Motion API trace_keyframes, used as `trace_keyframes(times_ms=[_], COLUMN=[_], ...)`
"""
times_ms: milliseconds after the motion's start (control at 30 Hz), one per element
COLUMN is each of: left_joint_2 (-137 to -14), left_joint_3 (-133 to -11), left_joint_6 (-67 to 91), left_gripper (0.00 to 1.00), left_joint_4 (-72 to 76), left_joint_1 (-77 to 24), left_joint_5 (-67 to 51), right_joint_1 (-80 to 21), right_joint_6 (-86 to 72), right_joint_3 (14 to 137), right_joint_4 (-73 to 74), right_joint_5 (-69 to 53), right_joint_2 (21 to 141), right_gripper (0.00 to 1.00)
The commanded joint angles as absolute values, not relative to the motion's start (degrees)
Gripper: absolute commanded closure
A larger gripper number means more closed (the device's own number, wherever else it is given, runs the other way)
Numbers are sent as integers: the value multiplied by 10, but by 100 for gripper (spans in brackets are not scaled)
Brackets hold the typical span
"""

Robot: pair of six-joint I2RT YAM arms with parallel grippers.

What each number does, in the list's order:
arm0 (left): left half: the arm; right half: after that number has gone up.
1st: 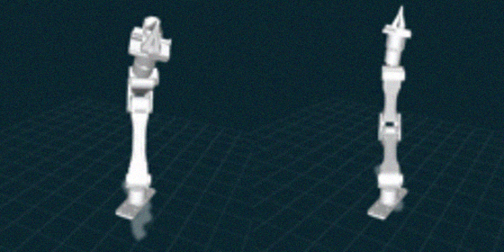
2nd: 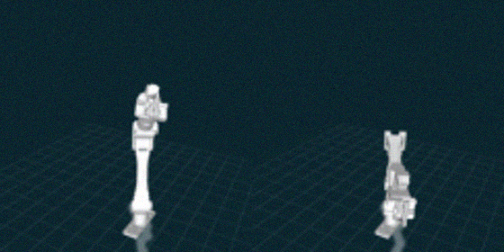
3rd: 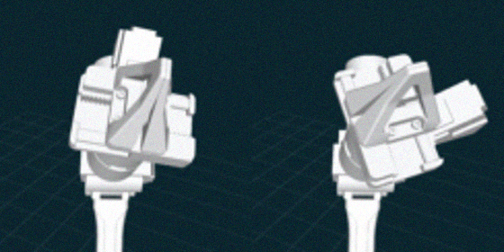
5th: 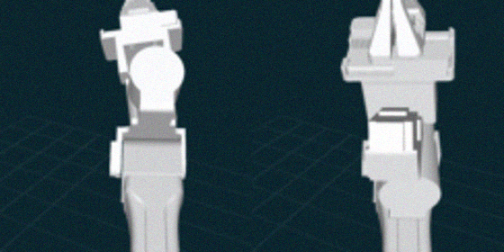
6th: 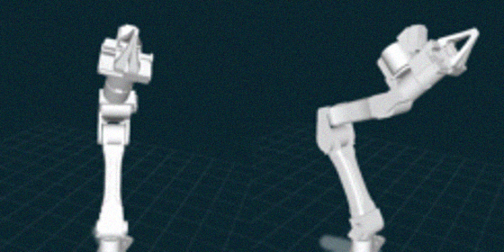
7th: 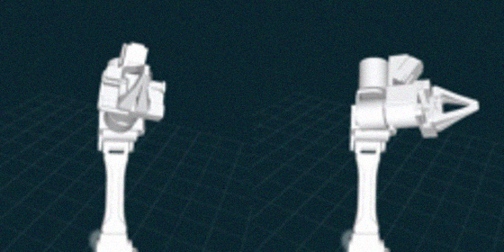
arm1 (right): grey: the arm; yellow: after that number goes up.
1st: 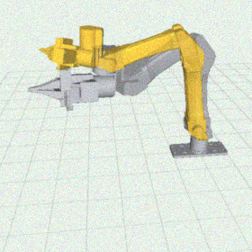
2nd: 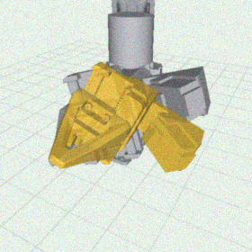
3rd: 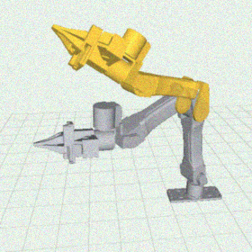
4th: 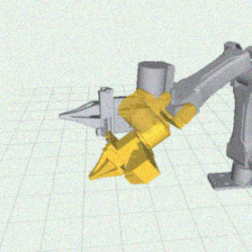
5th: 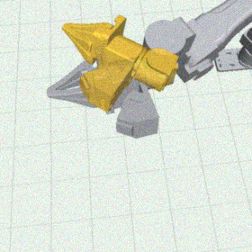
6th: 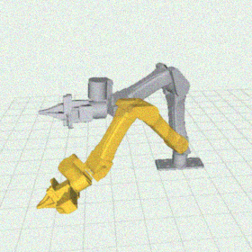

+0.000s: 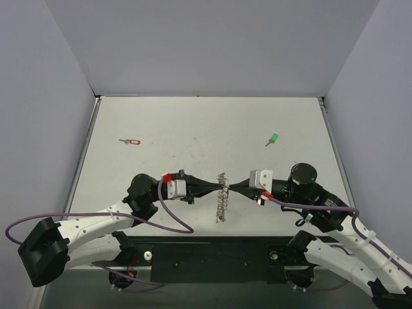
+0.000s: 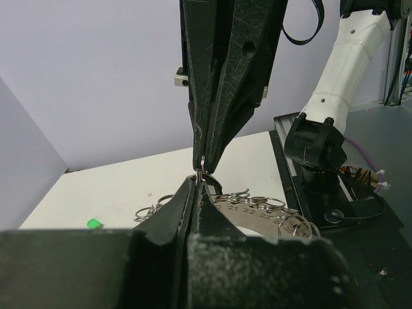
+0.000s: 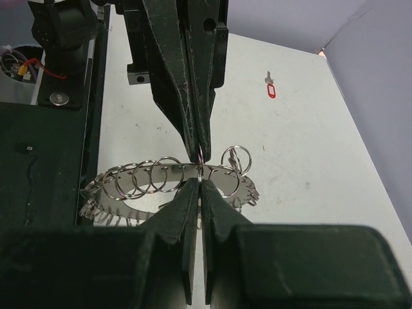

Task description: Put the keys on the keyring

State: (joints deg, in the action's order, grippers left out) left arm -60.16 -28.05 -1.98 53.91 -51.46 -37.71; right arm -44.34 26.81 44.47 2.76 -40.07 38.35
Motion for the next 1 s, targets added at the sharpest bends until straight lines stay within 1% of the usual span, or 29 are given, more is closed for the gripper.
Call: trace_keyframes(times_ms=[0,367,967], left_joint_2=[-595,-593,-593], left_joint_3=[-285,-285,-287], left_joint_6=[-18,-20,-23], left_gripper=[100,100,100], left_joint_4=[590,588,582], left_joint_1=[-516,-511,-510], left_joint_5=[-372,-372,-381], right_joint_1=[-444,-438,-436], right_joint_6=[265,272,267], right_joint_3=[461,469,470], right_joint_4=[17,36,21], right_joint_5=[-416,-415,-399], right_joint_2=[378,372,374], right_gripper=[100,100,100])
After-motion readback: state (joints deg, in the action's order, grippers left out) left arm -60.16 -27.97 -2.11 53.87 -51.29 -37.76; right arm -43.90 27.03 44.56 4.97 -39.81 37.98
